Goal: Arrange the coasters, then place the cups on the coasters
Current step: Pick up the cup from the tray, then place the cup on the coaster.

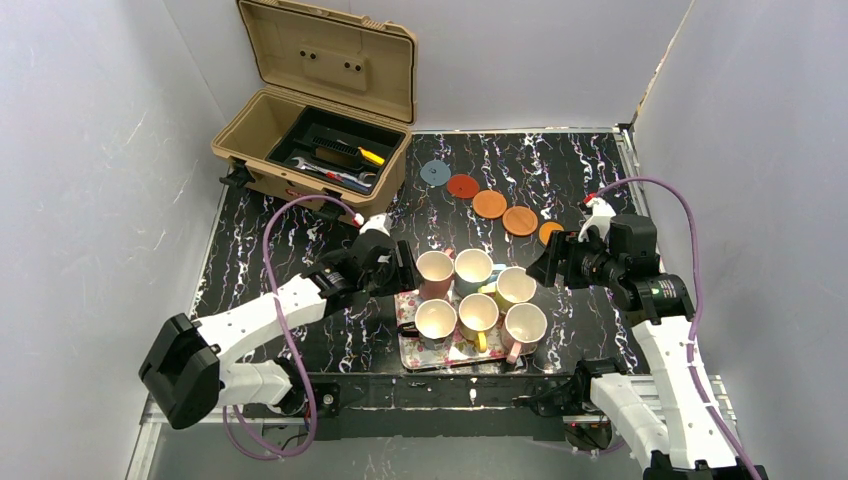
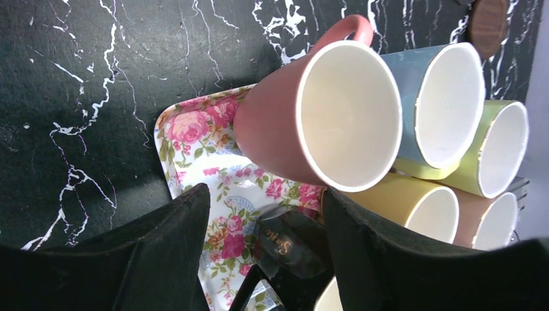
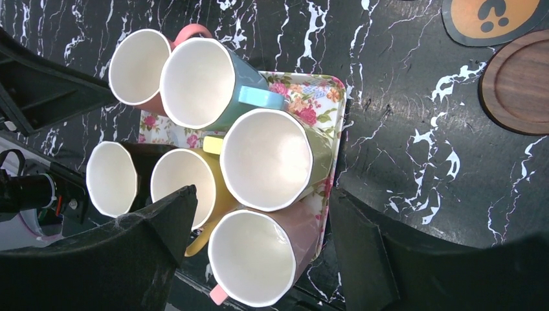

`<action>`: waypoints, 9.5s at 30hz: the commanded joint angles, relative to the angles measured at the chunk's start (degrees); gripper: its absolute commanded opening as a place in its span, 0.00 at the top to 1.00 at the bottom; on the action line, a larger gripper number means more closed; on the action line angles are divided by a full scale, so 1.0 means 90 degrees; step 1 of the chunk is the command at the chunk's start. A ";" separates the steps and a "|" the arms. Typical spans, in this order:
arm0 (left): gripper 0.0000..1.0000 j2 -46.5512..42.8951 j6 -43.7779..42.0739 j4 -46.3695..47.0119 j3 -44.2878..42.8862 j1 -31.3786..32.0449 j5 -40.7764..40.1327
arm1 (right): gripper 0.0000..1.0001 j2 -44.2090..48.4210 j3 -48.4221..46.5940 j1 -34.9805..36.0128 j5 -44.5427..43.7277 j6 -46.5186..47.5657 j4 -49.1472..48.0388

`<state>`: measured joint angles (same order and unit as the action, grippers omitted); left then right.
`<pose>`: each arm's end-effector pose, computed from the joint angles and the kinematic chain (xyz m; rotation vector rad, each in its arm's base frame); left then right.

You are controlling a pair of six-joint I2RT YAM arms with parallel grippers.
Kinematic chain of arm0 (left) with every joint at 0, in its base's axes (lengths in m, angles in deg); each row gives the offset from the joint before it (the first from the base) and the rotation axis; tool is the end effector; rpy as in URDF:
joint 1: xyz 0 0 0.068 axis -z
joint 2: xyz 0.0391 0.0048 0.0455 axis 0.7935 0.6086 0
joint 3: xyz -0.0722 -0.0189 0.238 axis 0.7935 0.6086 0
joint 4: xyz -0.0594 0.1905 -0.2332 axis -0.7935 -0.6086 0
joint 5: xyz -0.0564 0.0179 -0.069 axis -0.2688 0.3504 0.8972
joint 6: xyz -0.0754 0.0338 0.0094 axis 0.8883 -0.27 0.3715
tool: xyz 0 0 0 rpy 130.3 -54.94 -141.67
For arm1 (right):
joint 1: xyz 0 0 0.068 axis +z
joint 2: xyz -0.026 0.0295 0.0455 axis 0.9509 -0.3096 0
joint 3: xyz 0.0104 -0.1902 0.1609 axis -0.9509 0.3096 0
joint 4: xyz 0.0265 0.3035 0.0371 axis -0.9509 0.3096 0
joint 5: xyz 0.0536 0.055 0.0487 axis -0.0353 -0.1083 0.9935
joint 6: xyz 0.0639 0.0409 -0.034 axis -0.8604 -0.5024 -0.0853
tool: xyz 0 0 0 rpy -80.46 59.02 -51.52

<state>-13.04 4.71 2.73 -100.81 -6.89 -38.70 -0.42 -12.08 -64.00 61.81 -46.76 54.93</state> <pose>0.2457 -0.2402 0.1733 -0.1040 2.3285 -0.7580 0.2348 0.0583 0.2871 -0.1252 2.2234 0.5822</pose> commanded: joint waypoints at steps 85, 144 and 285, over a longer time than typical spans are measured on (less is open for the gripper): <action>1.00 -0.0369 -0.3617 -0.2310 -0.2790 0.0133 -0.0509 | 0.06 -0.0525 -0.0684 0.0023 0.0822 0.0041 -0.0927; 1.00 -0.0063 -0.5725 -0.5204 -0.4332 0.0009 0.3110 | 0.12 -0.2168 -0.2173 0.5509 -0.0162 0.0911 -0.0453; 0.02 -0.2478 -0.4255 -0.0801 -0.1199 -0.2854 -0.1379 | 0.99 -1.0055 -0.7621 0.3669 -0.7287 -0.1534 -0.3732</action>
<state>-34.79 -33.04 -4.92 -111.61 -32.92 -49.91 -90.89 -75.73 -30.29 -0.17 -60.27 26.50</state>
